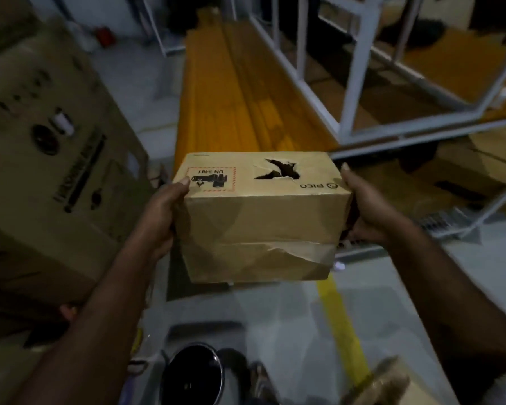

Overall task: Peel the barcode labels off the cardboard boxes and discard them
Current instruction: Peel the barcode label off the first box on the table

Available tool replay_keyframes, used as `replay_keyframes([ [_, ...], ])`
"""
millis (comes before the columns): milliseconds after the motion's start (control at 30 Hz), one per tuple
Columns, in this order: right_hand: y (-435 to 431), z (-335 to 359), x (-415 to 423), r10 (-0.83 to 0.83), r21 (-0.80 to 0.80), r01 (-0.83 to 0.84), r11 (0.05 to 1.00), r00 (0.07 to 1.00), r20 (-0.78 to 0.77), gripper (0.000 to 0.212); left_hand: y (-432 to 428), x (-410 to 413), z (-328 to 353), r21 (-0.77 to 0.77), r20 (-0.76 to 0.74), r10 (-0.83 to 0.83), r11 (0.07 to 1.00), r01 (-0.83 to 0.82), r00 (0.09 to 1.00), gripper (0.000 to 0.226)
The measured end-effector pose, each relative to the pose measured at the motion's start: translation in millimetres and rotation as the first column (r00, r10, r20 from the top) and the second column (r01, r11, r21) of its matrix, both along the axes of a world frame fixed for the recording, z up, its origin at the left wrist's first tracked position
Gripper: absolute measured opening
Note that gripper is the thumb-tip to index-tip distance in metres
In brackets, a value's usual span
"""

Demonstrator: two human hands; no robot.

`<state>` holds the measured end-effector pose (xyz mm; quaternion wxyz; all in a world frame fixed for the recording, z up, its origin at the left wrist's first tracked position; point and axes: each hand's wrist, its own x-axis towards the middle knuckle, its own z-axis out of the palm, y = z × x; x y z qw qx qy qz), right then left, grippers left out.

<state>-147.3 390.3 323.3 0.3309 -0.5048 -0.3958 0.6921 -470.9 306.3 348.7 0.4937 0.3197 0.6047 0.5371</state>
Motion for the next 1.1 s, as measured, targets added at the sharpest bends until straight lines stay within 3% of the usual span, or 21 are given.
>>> replay_keyframes([
  [133,64,50,-45,0.043,0.136,-0.048,0.990,0.998,0.042,0.047,49,-58,22,0.159,-0.048,0.010,0.987,-0.002,0.999,0.056],
  [300,148,89,-85,-0.018,0.293,-0.067,0.954,0.961,0.278,0.031,129,-100,43,0.237,-0.231,0.253,0.951,-0.198,0.939,0.072],
  [367,177,95,-100,-0.052,0.334,-0.051,0.941,0.955,0.293,0.033,164,-110,51,0.194,-0.341,0.314,0.946,-0.261,0.886,0.069],
  [467,218,101,-115,-0.079,0.344,-0.039,0.938,0.944,0.322,0.041,217,-122,68,0.038,-0.445,0.211,0.975,-0.217,0.870,0.072],
  [533,245,104,-118,-0.092,0.308,-0.016,0.951,0.939,0.332,0.037,245,-126,74,-0.045,-0.389,0.133,0.986,-0.163,0.911,0.075],
  [600,276,102,-116,-0.117,0.299,0.008,0.954,0.929,0.351,0.029,274,-128,70,-0.068,-0.310,0.109,0.988,-0.136,0.945,0.055],
  [667,304,99,-115,-0.126,0.291,0.009,0.957,0.912,0.389,0.023,303,-124,67,-0.092,-0.269,0.136,0.982,-0.166,0.953,0.050],
  [833,367,95,-122,-0.087,0.249,-0.017,0.968,0.913,0.399,0.027,375,-126,49,-0.107,-0.383,0.216,0.955,-0.276,0.898,0.064],
  [933,391,94,-119,-0.017,0.227,-0.091,0.970,0.901,0.434,0.020,403,-122,51,-0.084,-0.530,0.247,0.937,-0.340,0.811,0.066],
  [1000,394,92,-118,0.018,0.262,-0.192,0.946,0.837,0.548,0.018,417,-122,52,-0.134,-0.712,0.140,0.935,-0.328,0.689,0.055],
  [1100,393,86,-120,0.093,0.311,-0.324,0.894,0.811,0.578,0.015,435,-126,49,-0.175,-0.818,0.036,0.935,-0.308,0.574,0.056],
])
